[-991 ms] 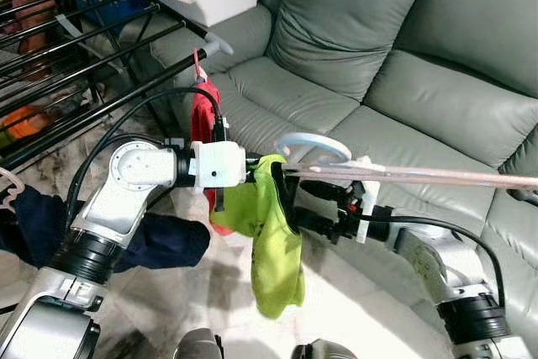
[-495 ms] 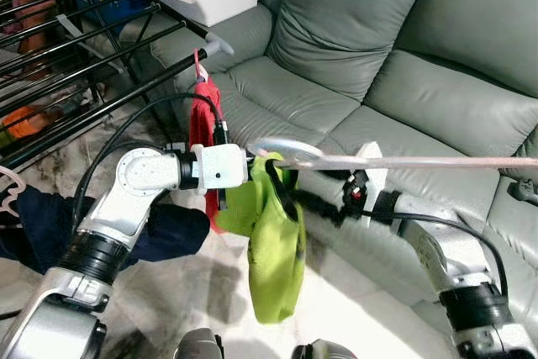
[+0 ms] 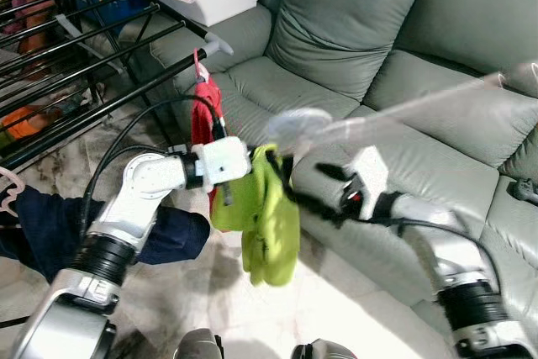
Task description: Hang hanger
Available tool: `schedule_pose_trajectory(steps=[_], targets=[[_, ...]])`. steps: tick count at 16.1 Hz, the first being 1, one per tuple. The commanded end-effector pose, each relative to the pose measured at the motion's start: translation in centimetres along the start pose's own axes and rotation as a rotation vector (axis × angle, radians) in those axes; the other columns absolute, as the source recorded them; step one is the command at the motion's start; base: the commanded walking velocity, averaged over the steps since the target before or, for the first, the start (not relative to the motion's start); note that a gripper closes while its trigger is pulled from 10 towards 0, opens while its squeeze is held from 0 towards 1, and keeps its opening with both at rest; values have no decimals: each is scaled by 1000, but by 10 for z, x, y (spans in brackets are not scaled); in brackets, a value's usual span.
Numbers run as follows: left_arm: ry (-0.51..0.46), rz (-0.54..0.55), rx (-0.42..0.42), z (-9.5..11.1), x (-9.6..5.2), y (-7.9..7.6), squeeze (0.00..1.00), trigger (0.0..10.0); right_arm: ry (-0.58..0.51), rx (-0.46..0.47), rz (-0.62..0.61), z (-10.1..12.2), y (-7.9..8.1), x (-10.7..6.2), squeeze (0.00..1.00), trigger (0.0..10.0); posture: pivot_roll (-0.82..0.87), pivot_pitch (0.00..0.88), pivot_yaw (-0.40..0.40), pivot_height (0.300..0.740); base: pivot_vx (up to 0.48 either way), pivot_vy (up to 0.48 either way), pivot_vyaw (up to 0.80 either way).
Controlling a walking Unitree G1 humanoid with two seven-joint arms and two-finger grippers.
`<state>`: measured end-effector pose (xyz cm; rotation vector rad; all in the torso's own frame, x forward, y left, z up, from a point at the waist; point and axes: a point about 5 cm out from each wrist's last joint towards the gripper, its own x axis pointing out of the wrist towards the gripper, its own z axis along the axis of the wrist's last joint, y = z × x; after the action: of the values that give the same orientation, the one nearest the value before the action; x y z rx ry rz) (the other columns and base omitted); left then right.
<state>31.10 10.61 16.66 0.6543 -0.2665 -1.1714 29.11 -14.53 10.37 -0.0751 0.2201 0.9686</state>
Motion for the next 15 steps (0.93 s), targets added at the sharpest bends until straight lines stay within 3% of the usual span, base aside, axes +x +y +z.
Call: schedule_pose_trajectory(steps=[1, 3, 4, 7, 10, 13, 15], targets=[[-54, 14, 23, 14, 2, 5, 0, 2118, -2, -27, 2, 5, -3, 3, 0, 10000, -21, 30, -9, 740, 0, 0, 0], [-86, -1, 16, 20, 5, 1, 0, 941, -15, -29, -6, 8, -5, 4, 0, 10000, -20, 31, -9, 740, 0, 0, 0], [-76, -8, 16, 17, 5, -3, 0, 1725, -24, -31, -6, 10, -6, 4, 0, 10000, -20, 33, -8, 740, 0, 0, 0], [-29, -11, 11, 5, 2, -9, 0, 1020, -99, 1, -30, 22, -10, 0, 0, 10000, -24, 35, -6, 740, 0, 0, 0], [29, 30, -8, -8, -6, -3, 0, 706, -149, 71, -9, 28, -12, -13, 0, 10000, -34, 38, -1, 740, 0, 0, 0], [35, 24, 6, -9, -7, -2, 0, 588, -141, 90, 24, 26, -8, -18, 0, 10000, -36, 39, 3, 740, 0, 0, 0], [14, 23, 2, -5, -5, -2, 0, 0, -133, 86, 14, 24, -9, -16, 0, 10000, -34, 39, 3, 740, 0, 0, 0]])
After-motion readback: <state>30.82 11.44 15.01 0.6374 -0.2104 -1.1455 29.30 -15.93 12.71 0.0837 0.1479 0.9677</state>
